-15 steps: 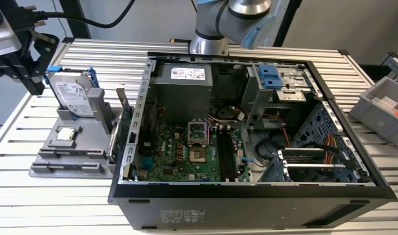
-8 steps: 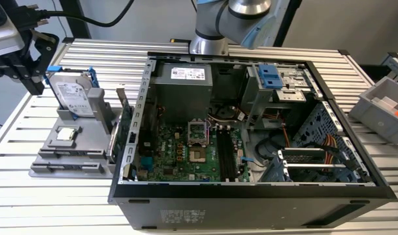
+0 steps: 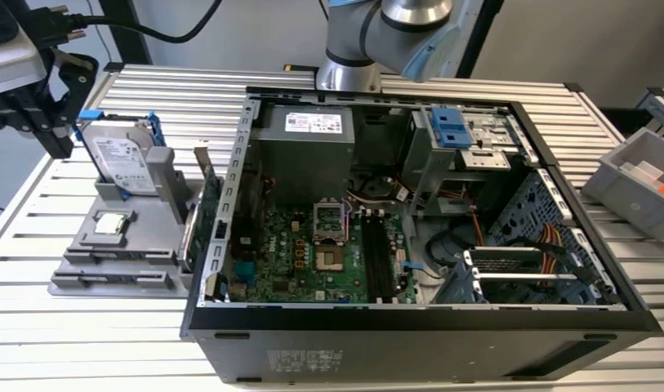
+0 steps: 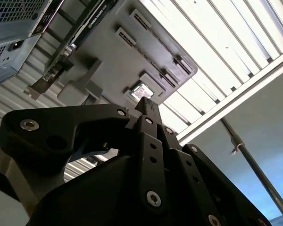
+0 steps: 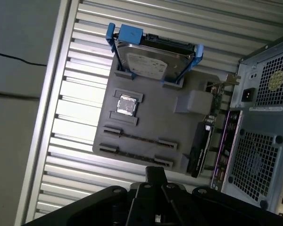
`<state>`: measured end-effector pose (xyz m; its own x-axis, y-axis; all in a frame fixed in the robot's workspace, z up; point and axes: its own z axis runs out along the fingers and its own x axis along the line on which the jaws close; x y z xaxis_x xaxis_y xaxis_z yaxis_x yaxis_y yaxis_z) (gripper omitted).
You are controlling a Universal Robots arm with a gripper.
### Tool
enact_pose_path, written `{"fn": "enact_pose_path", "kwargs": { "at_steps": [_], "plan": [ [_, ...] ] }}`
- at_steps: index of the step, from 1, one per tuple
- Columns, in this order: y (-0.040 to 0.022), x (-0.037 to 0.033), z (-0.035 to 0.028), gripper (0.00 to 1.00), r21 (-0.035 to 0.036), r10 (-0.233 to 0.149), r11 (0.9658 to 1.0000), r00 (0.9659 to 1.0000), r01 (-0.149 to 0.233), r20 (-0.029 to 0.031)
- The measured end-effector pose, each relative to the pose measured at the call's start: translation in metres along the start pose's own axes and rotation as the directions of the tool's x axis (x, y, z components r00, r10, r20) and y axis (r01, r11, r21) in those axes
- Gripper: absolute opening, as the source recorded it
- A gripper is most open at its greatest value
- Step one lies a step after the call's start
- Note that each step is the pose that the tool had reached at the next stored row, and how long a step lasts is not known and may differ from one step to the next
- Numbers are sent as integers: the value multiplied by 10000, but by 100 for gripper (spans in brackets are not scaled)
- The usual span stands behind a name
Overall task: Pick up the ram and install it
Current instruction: 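Pick up the ram and move it above insertion slot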
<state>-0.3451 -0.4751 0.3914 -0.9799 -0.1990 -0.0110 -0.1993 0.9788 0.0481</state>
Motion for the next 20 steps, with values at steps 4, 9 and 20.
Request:
{"fn": "enact_pose_path", "kwargs": {
  "at_steps": [4,9,20],
  "plan": [
    [0,0,0,0,-2,-188,9998,9998,188,-9],
    [1,0,0,0,-6,-440,9990,9990,440,-21],
    [2,0,0,0,-17,-1233,9924,9924,1233,-58]
  ]
}}
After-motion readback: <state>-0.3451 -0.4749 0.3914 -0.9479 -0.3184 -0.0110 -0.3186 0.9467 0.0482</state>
